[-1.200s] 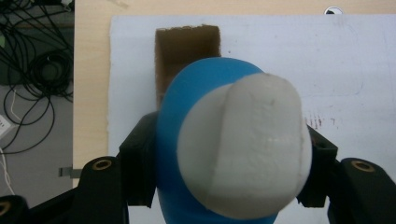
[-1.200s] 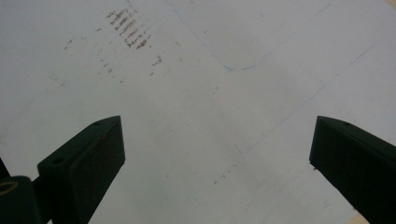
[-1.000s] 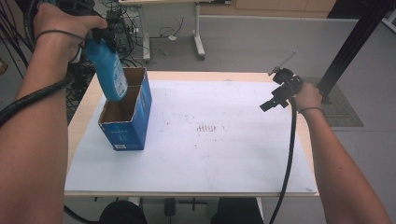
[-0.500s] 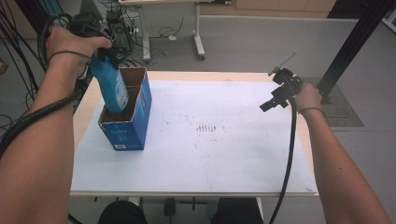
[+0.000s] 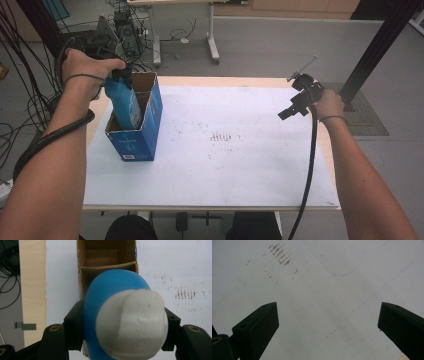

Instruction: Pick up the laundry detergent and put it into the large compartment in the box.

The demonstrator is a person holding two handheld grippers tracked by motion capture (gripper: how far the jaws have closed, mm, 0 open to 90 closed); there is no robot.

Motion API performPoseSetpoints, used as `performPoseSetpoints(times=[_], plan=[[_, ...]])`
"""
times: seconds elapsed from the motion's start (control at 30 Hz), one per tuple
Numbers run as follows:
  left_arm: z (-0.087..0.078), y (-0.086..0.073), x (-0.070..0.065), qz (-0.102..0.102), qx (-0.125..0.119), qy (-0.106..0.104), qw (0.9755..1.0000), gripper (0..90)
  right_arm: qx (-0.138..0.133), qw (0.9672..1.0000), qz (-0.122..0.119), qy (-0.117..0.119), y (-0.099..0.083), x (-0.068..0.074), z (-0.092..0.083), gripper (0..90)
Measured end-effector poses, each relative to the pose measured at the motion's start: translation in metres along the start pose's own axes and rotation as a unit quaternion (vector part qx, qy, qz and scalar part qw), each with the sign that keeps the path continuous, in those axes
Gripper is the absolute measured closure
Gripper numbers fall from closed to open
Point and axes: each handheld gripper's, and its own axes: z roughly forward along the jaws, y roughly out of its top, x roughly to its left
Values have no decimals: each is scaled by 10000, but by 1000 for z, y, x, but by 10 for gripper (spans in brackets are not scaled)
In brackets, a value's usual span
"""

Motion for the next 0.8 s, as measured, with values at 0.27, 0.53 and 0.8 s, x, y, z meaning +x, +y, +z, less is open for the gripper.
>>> performPoseSetpoints(times=[0.27, 0.53, 0.8], plan=[[18, -4, 0, 30, 129, -41, 9999, 379, -2, 10000, 5, -10, -3, -1, -1, 32], [33, -7, -1, 52, 228, -67, 9997, 379, 9, 10000, 20, -14, -4, -1, 1, 32], [44, -10, 2, 56, 280, -35, 9996, 379, -10, 10000, 25, -24, -7, -1, -1, 31]])
